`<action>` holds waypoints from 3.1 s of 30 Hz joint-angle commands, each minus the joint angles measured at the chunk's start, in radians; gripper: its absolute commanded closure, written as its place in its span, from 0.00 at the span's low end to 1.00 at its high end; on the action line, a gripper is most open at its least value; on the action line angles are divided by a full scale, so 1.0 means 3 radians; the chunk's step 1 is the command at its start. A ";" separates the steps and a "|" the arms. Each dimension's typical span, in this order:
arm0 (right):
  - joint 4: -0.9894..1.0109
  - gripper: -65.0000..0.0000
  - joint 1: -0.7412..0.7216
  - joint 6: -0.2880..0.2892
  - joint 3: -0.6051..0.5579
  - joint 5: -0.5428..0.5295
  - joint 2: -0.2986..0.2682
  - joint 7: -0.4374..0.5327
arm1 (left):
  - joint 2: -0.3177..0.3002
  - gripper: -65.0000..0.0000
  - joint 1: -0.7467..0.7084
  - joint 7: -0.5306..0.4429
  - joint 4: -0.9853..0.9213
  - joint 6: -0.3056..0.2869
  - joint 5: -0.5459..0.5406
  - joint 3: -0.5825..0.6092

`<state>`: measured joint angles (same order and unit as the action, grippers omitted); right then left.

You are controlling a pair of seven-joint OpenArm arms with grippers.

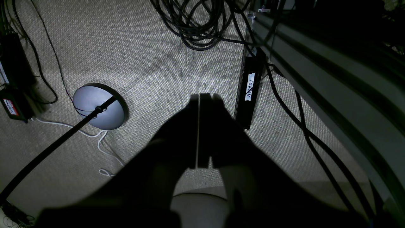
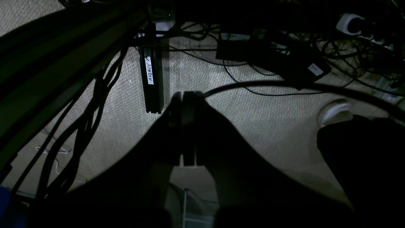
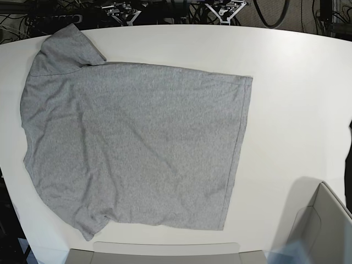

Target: Fold the T-shirt properly

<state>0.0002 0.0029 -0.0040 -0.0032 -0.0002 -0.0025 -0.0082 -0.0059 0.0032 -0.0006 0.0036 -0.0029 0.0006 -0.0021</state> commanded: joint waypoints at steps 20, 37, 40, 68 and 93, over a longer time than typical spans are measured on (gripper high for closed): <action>-0.0013 1.00 0.0499 0.0011 0.0003 -0.0012 -0.0071 0.1528 | -0.0014 1.00 -0.0709 -0.2466 -0.0004 0.0022 0.0001 -0.0011; -0.0269 1.00 0.1527 0.0011 0.0018 -0.0022 -0.0281 0.3876 | -0.0019 1.00 -0.1599 -0.4471 0.0267 0.0022 0.0001 -0.0006; -0.0724 1.00 0.1829 0.0011 0.0018 -0.0120 -0.0317 0.3876 | -0.0075 1.00 -0.1875 -0.4466 0.0691 0.0022 0.0001 -0.0011; -0.5926 0.92 0.4335 0.0036 0.0018 -0.2472 -0.1467 0.2475 | -0.0085 0.91 -0.3778 -0.3658 0.5039 0.0017 0.0021 -0.0011; -0.5813 0.63 0.4345 0.0047 0.0330 -0.4682 -0.2465 0.2342 | -0.0085 0.80 -0.3737 -0.2952 0.5274 0.0017 0.0021 -0.0006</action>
<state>-1.7359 1.2888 0.0032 0.0906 -1.4090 -0.7376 0.6754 -0.0311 -1.0969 -0.8604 1.5734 0.0002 0.0078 -0.0017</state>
